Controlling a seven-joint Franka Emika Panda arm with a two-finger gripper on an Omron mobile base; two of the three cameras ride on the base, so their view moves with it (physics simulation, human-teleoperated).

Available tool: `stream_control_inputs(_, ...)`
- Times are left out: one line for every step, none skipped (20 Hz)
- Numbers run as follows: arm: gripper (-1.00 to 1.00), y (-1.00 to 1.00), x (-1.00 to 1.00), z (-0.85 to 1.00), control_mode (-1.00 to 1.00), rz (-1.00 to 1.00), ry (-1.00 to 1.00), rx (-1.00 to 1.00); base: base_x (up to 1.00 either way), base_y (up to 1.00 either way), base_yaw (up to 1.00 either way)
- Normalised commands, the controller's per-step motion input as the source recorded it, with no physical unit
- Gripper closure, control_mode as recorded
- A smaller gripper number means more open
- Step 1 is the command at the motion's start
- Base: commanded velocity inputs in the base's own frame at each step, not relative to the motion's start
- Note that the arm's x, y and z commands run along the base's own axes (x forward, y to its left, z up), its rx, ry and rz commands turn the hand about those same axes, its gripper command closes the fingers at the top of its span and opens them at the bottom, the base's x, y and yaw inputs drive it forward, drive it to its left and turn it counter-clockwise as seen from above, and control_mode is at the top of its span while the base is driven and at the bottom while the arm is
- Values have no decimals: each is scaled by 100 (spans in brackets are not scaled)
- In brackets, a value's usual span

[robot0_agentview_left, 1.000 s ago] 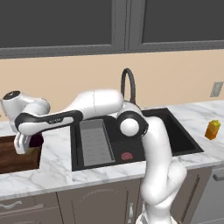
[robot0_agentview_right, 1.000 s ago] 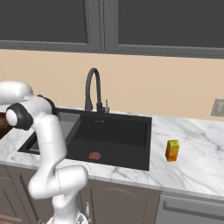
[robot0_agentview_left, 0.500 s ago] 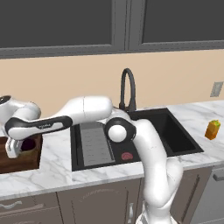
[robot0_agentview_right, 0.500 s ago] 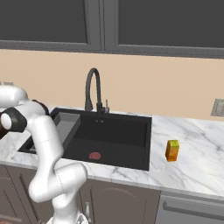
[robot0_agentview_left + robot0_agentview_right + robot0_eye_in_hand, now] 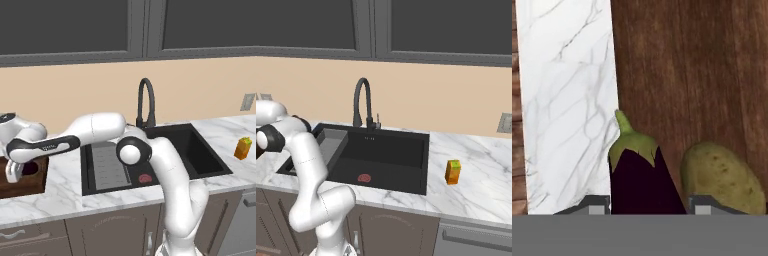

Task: Pick up all produce items and place them in the sink. Turn on the sink faucet to wash them. Then turn the sink off and put them in the tray.

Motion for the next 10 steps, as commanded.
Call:
stream_control_inputs(100,0,13,-31,-100,0,0,9,0,0,0)
stream_control_inputs(100,2,13,-31,-100,0,0,8,0,0,0)
stream_control_inputs(100,3,12,-27,-100,0,0,6,0,0,0)
stream_control_inputs(100,3,13,-28,-100,0,0,3,0,0,0)
stream_control_inputs(100,4,12,-28,-100,0,0,1,0,0,0)
stream_control_inputs(100,8,11,-28,-100,0,0,0,0,0,0)
stream_control_inputs(100,10,12,-25,-100,0,0,0,0,0,0)
stream_control_inputs(100,6,12,-23,-100,0,0,0,0,0,0)
stream_control_inputs(100,8,12,-26,-100,0,2,0,0,0,0)
stream_control_inputs(100,12,15,-24,-100,0,5,0,0,0,0)
